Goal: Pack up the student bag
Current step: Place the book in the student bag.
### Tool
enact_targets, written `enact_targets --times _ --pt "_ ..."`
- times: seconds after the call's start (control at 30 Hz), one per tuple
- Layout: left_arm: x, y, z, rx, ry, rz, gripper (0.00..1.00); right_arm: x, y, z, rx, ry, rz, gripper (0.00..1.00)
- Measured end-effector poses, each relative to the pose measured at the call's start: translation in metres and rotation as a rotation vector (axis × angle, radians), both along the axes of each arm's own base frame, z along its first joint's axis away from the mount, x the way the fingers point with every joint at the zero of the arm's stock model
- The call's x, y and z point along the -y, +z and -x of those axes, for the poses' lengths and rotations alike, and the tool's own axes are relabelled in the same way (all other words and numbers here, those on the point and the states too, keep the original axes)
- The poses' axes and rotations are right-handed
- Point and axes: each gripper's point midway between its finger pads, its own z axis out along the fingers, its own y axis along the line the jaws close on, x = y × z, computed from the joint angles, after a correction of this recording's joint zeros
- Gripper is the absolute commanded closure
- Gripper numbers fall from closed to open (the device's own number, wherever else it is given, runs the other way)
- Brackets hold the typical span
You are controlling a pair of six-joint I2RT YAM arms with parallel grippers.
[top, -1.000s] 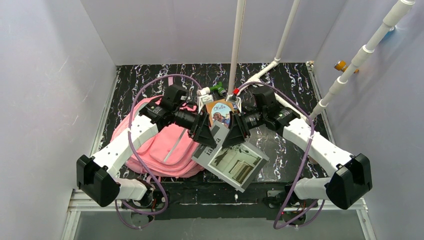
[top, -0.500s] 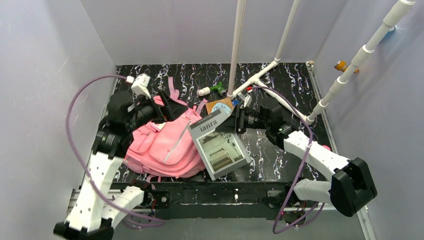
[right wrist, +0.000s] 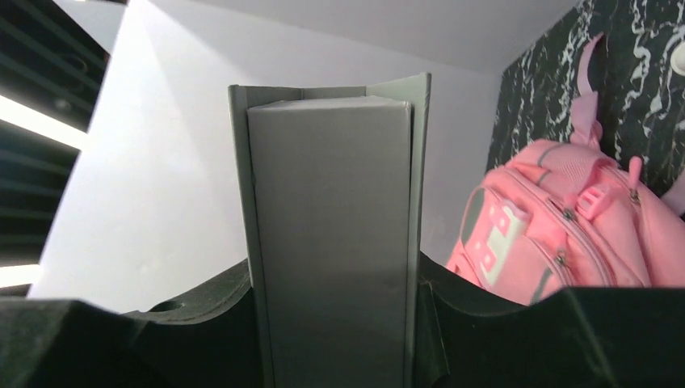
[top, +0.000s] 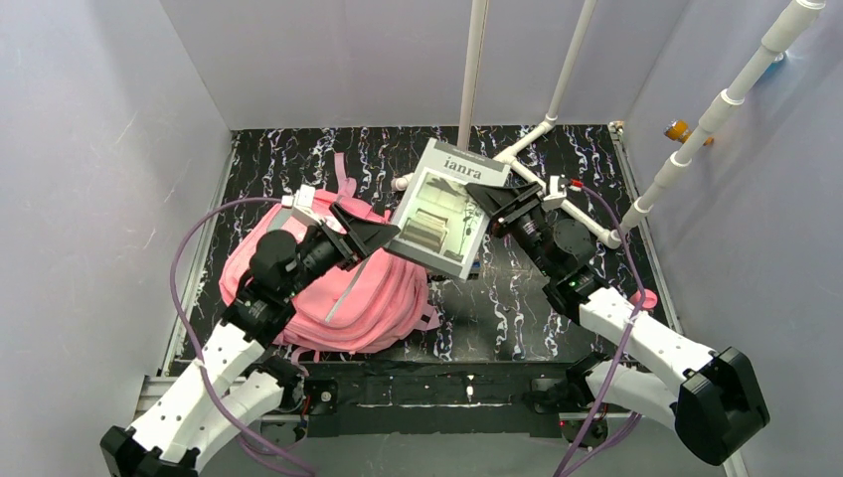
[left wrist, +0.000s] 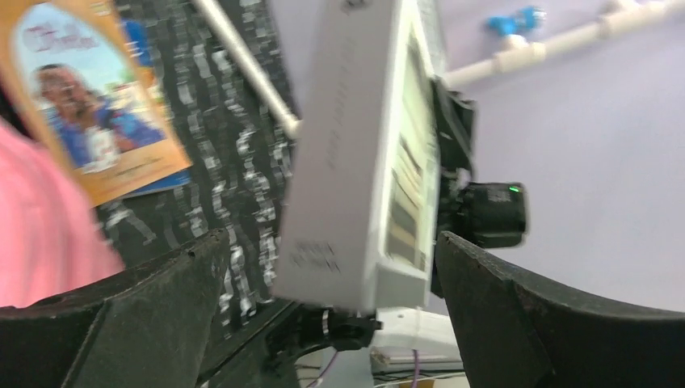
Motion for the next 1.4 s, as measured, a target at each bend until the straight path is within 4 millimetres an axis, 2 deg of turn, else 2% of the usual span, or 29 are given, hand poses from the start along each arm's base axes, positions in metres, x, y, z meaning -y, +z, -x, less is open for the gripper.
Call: enact_targets --times 0.13,0.23,0.33,0.57,0.8,0.87,0.97,1.0,1.1,1.23,1.33,1.4 --pt "0.018 0.021 0.013 0.096 -0.023 0.109 0.01 0.005 0.013 -0.005 -0.002 -0.063 -0.081 0.99" --pt "0.029 0.024 0.007 0.105 -0.011 0.147 0.01 0.001 0.022 -0.004 0.003 -0.080 -0.141 0.99" --pt "0.038 0.019 -0.001 0.100 0.021 0.151 0.01 -0.003 0.024 -0.002 -0.003 -0.104 -0.171 0.99" --pt "0.048 0.030 -0.012 0.159 0.093 0.189 0.27 -0.012 0.015 0.011 -0.024 -0.162 -0.206 0.99" --pt "0.059 0.024 -0.006 0.165 0.116 0.216 0.59 -0.006 0.009 0.011 -0.036 -0.253 -0.176 0.97" --pt "0.060 0.033 -0.003 0.169 0.111 0.260 0.64 -0.005 0.012 0.012 -0.032 -0.257 -0.183 0.78" --pt "0.060 0.042 0.002 0.171 0.099 0.305 0.66 -0.004 0.018 0.017 -0.018 -0.245 -0.152 0.33" --pt "0.060 0.043 0.004 0.173 0.093 0.308 0.67 -0.005 0.022 0.020 -0.005 -0.234 -0.117 0.22" --pt "0.053 0.046 0.012 0.206 0.049 0.281 0.72 -0.010 0.023 0.030 0.062 -0.183 0.072 0.04" --pt "0.030 0.038 -0.001 0.196 0.014 0.211 0.78 -0.015 0.006 0.037 0.144 -0.057 0.424 0.02" --pt "0.018 0.018 -0.016 0.126 -0.040 0.151 0.81 -0.008 -0.012 0.036 0.173 0.068 0.590 0.02" --pt "0.018 0.004 -0.020 0.057 -0.100 0.128 0.82 0.002 -0.034 0.035 0.157 0.177 0.659 0.02"
